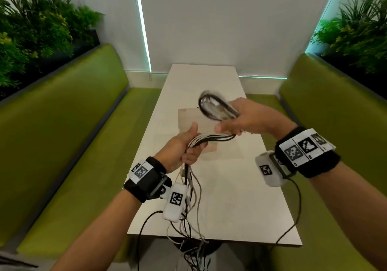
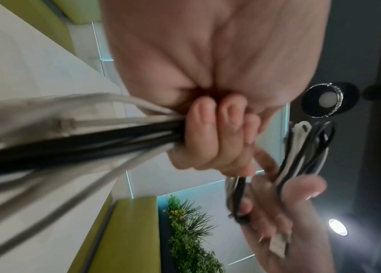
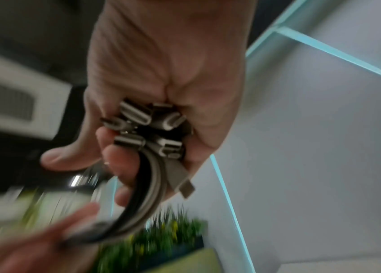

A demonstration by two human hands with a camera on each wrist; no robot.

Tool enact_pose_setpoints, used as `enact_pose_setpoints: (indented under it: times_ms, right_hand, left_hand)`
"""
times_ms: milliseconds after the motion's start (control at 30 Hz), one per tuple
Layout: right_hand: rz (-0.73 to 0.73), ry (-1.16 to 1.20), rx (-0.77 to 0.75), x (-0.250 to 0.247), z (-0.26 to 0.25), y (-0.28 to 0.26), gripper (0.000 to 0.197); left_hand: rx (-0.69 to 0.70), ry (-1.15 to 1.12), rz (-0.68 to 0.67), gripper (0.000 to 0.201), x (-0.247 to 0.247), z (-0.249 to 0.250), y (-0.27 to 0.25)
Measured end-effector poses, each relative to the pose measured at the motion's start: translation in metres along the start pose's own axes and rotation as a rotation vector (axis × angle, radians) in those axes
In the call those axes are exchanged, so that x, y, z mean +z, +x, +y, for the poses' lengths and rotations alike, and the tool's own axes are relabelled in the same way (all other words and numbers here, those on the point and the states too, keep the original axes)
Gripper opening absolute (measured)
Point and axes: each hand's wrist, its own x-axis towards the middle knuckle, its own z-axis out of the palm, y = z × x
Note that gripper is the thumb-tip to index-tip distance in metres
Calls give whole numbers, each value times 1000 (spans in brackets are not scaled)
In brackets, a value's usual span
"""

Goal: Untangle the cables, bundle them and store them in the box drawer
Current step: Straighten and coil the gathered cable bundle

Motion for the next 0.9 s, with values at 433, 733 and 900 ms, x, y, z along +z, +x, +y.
enact_pose_setpoints:
  times_ms: [433, 733, 900]
  right_hand:
    - [-331, -830, -89, 27, -3, 2, 14]
    - [-420, -922, -123, 33, 5, 11, 27]
    - [-502, -317, 90, 30, 6, 2, 14]
  left_hand:
    - [-172, 175, -320, 109, 5, 13, 3]
    - [-146, 455, -115, 18, 16, 3, -4]
    - [-134, 416, -162, 27, 10, 8, -9]
